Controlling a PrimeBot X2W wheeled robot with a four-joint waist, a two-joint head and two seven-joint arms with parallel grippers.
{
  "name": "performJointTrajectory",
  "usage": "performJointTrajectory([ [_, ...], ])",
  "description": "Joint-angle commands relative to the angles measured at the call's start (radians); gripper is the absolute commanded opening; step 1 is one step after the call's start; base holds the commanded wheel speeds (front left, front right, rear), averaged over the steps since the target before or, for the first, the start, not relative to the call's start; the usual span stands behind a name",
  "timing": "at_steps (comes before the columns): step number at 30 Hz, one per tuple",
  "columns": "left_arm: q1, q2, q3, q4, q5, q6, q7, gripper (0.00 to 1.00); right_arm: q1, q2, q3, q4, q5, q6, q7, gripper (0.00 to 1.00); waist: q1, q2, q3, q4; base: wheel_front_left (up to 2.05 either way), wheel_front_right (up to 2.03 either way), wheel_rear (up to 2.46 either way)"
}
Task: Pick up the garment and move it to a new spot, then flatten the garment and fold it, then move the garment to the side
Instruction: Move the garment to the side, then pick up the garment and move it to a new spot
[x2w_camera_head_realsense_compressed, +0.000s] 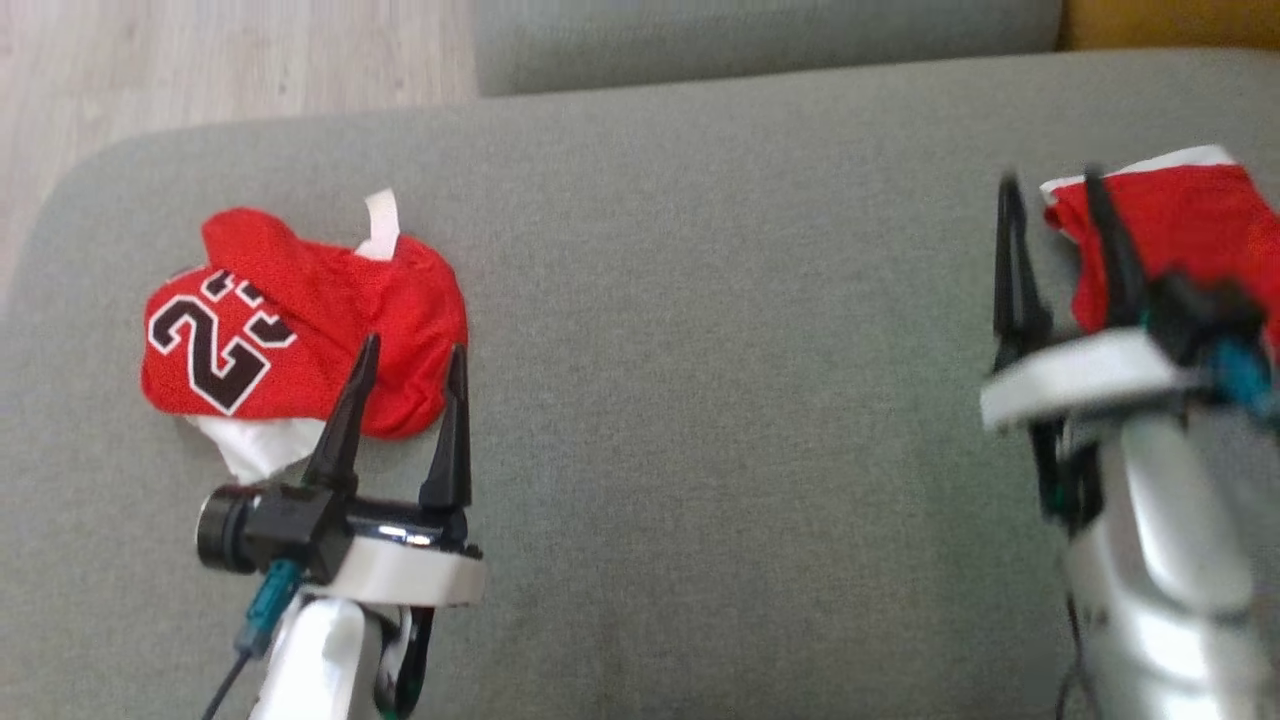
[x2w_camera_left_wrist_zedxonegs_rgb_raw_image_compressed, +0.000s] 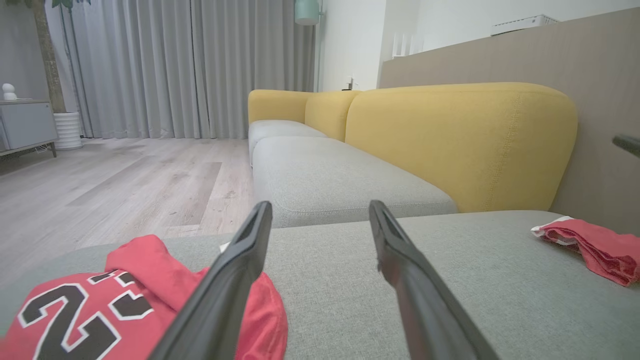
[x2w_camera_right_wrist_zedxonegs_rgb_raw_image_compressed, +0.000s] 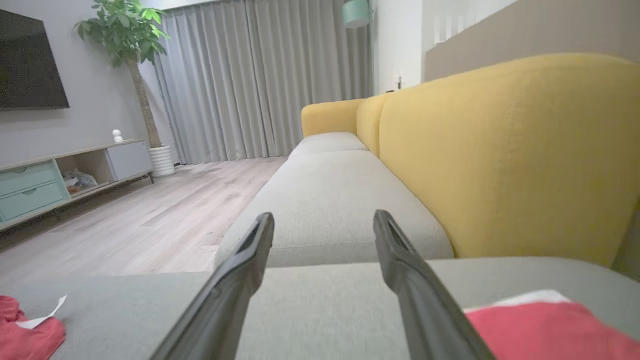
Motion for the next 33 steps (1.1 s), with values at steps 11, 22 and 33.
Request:
performJointTrajectory([
  [11,0.063,0.004,0.045,-0.038,-0.009,0.016,-0.005,1.0,0.301,0.019,0.06,-0.227,0.139,-0.001,-0.011,1.0,0.0003,0.0,-0.058,0.004,0.0,0.0,0.0],
  [22,0.064,0.004,0.033,-0.042,-0.021,0.025,-0.005,1.0,0.323,0.019,0.083,-0.245,0.137,-0.001,-0.011,1.0,0.0003,0.0,-0.063,0.031,0.0,0.0,0.0],
  [33,0.081,0.004,0.034,-0.033,-0.024,0.037,-0.005,1.0,0.374,0.019,0.149,-0.247,0.14,-0.001,-0.011,1.0,0.0003,0.0,-0.095,0.183,0.0,0.0,0.0],
])
